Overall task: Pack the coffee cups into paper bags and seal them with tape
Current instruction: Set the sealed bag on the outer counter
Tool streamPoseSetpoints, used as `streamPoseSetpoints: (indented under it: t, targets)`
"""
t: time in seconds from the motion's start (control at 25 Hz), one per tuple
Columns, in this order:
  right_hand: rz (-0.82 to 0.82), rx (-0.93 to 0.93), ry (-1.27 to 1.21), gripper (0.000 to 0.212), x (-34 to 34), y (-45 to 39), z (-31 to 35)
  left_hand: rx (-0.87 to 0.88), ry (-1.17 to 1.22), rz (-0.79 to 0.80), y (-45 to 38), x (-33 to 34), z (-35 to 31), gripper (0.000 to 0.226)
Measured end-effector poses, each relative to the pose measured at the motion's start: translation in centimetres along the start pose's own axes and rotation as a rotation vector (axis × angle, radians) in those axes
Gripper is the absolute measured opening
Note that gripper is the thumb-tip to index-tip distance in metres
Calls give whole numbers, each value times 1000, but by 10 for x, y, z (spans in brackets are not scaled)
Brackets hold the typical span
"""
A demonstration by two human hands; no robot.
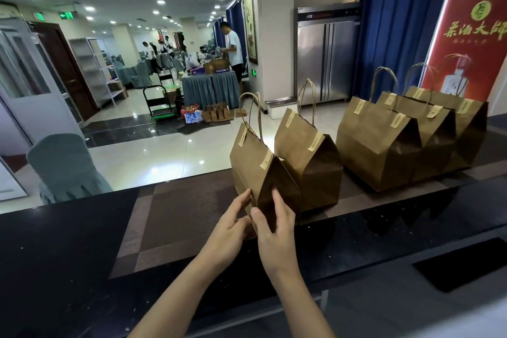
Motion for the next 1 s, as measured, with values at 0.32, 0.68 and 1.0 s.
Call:
streamPoseSetpoints:
  t: [0.32,0.68,1.0]
  targets:
    - [26,6,45,64,5,-22,-1,-13,-47,-51,-2,-14,15,52]
    - [15,-37,-32,57,8,3,3,-19,-116,-174,42,-45,11,53]
    - [141,-60,-43,57,54,53,25,-25,-139,-303,118,-88,-8,51]
Point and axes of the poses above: each hand's wrist, its own y-axis away from the middle knuckle, its own x-axis out of the palm, z = x × y, the point moved 3 cm from there along -y, towards the middle knuckle, and after that the axes turned 3 degrees about -z, right-handed, at the moved point
